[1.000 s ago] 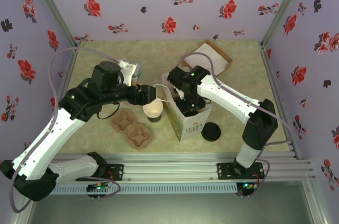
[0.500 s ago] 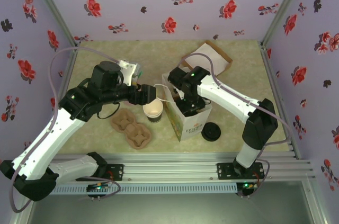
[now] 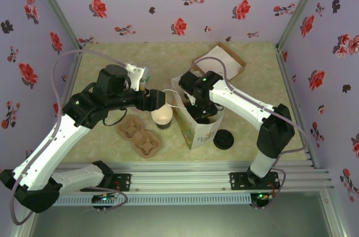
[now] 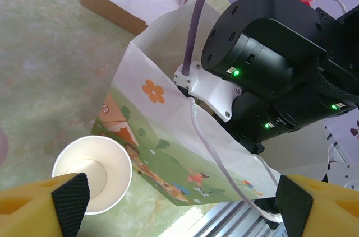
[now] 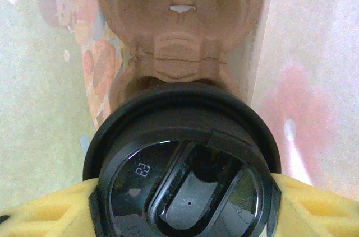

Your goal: Pack the takeout coffee

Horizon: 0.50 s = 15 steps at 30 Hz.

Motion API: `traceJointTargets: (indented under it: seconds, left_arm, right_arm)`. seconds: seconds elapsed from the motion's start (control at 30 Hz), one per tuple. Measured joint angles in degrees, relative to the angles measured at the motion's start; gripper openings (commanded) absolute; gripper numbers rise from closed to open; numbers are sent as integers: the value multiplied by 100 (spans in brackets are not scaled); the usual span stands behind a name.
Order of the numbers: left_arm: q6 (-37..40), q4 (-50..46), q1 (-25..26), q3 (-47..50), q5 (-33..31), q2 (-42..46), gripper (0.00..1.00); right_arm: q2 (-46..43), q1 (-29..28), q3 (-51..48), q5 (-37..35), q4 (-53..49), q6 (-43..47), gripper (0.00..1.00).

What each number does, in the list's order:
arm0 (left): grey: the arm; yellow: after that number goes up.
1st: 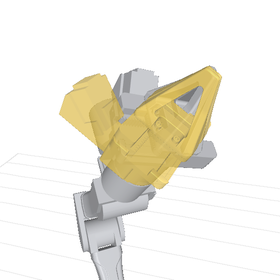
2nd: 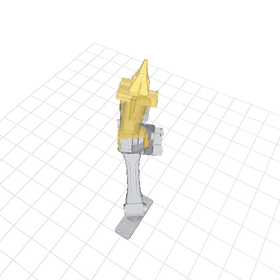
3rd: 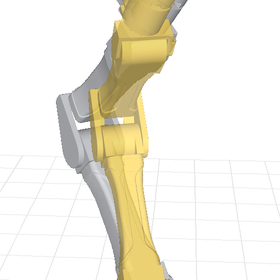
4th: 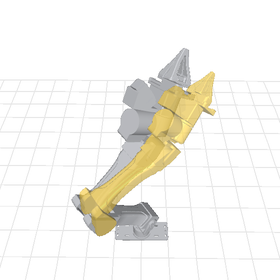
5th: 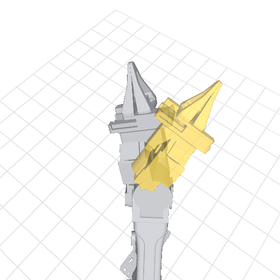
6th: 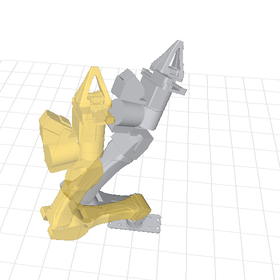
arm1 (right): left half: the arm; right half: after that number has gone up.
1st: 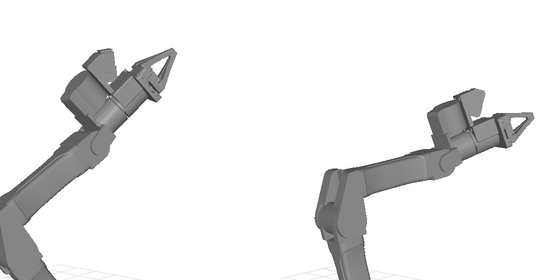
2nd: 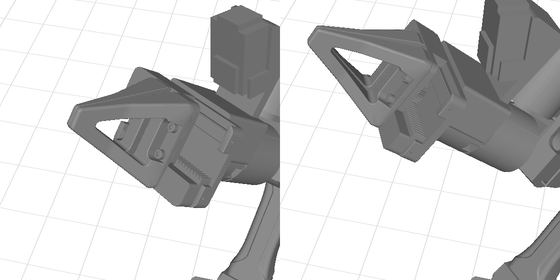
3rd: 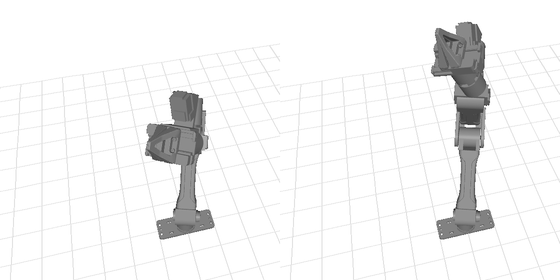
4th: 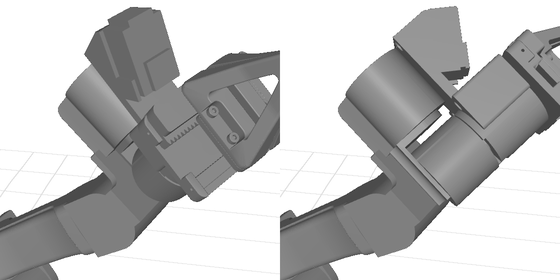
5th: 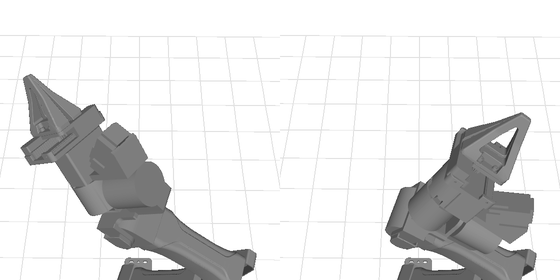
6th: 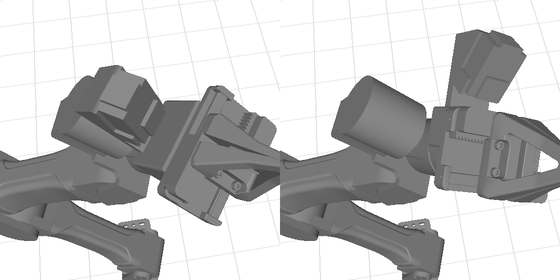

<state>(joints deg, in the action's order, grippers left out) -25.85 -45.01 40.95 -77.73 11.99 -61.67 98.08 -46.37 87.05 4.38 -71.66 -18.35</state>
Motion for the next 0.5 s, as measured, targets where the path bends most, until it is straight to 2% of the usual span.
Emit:
traceJointTargets:
  seconds: [0.5]
  left_arm:
    - [0, 0, 0, 0, 0, 0, 89]
  right_arm:
    - [0, 4, -96, 11, 140, 0, 65]
